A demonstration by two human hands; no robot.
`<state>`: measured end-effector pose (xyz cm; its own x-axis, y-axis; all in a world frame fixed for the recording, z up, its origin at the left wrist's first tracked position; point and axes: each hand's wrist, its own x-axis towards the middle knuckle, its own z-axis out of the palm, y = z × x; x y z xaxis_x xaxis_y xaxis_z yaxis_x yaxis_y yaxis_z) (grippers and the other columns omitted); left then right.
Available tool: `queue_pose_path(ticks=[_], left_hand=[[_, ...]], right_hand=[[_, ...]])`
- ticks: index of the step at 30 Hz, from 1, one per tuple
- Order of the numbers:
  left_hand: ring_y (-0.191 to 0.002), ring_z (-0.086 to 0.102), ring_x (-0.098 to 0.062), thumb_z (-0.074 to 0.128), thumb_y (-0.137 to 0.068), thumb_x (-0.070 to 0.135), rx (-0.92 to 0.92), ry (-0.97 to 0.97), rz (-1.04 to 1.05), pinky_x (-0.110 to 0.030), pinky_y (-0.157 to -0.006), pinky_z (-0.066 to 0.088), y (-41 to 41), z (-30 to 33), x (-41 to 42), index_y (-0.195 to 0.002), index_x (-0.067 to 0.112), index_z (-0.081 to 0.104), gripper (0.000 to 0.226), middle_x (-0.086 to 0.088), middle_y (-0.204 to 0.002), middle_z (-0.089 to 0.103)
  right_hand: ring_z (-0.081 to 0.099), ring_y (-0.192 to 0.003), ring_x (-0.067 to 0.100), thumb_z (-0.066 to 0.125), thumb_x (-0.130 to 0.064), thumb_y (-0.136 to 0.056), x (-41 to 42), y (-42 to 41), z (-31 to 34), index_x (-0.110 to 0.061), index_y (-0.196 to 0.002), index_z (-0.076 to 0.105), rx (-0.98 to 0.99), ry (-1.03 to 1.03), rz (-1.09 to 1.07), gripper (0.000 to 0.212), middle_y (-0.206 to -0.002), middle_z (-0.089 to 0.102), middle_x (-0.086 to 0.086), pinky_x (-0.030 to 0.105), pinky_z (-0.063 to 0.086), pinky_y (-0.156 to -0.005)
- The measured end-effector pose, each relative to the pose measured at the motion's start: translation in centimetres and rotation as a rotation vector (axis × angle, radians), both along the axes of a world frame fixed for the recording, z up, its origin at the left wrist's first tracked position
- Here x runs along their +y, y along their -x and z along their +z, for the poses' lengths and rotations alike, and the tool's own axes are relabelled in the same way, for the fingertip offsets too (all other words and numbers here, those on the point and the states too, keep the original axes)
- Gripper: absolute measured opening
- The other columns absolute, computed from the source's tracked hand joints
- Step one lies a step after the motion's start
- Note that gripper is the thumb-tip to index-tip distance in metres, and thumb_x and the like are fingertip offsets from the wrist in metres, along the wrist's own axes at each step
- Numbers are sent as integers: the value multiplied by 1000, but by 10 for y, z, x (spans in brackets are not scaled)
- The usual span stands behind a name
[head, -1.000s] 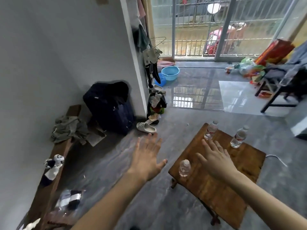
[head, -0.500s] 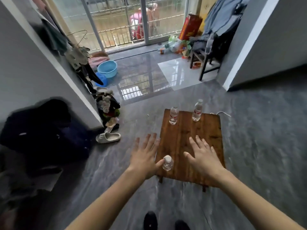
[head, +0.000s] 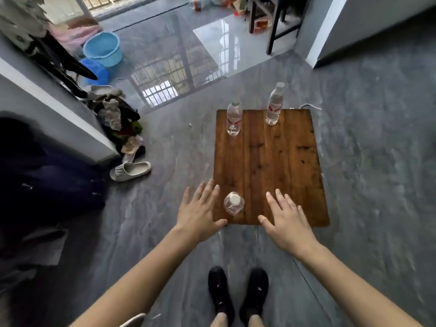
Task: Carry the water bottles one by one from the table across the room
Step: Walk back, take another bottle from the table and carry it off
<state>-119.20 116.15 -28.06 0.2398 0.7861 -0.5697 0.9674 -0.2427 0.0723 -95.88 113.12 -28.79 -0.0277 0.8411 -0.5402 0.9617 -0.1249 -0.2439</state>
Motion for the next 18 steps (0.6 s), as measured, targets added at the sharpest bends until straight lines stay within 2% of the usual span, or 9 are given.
queue_pose_path(ticks=[5, 7, 10, 12, 15, 16, 18], left_hand=[[-158, -10, -18, 51, -91, 71, -117, -20, 153, -48, -128, -2, -11, -77, 2, -160, 22, -17, 109, 2, -171, -17], [-159, 3, -19, 63, -85, 68, -240, -53, 258, -47, -129, 7, -23, -103, -1, -161, 22, -11, 116, 1, -173, -4], [-151, 32, -20, 78, -78, 60, -499, -69, 494, -44, -122, 32, -45, -137, -9, -161, 21, 4, 118, 0, -166, 28], [-141, 44, -17, 84, -77, 52, -641, -101, 622, -37, -109, 43, -57, -157, -16, -157, 23, 16, 109, 2, -158, 42], [-113, 56, 0, 89, -75, 37, -820, -216, 803, -9, -90, 43, -63, -179, -19, -142, 23, 38, 85, 7, -133, 58], [-105, 56, 6, 90, -74, 33, -862, -255, 843, -6, -86, 44, -62, -185, -18, -137, 22, 45, 78, 8, -126, 61], [-102, 58, 9, 92, -73, 29, -917, -301, 843, -3, -86, 44, -59, -195, -14, -131, 19, 52, 72, 9, -119, 63]], right_hand=[[-1, -155, 21, 33, -56, -100, 6, 1, -76, -27, -160, 6, 10, 55, -5, 72, -168, -2, 1, 46, 7, -124], [-1, -155, 22, 34, -55, -101, 10, 2, -103, -27, -160, 6, 9, 59, -14, 71, -168, -1, 1, 46, 7, -123], [1, -155, 23, 36, -53, -101, 15, 2, -138, -26, -160, 9, -7, 53, -1, 70, -168, 1, 2, 47, 8, -123], [3, -155, 24, 37, -52, -101, 15, 3, -158, -26, -160, 9, -20, 52, 18, 70, -168, 2, 3, 48, 10, -123], [4, -155, 24, 38, -52, -101, 16, 6, -180, -25, -160, 11, -13, 57, 20, 70, -168, 4, 3, 49, 11, -123], [4, -155, 24, 39, -51, -101, 15, 7, -184, -25, -160, 11, -10, 56, 22, 70, -168, 4, 3, 48, 10, -123], [3, -155, 24, 39, -51, -101, 16, 10, -192, -26, -160, 10, -11, 50, 26, 70, -168, 4, 3, 48, 10, -123]])
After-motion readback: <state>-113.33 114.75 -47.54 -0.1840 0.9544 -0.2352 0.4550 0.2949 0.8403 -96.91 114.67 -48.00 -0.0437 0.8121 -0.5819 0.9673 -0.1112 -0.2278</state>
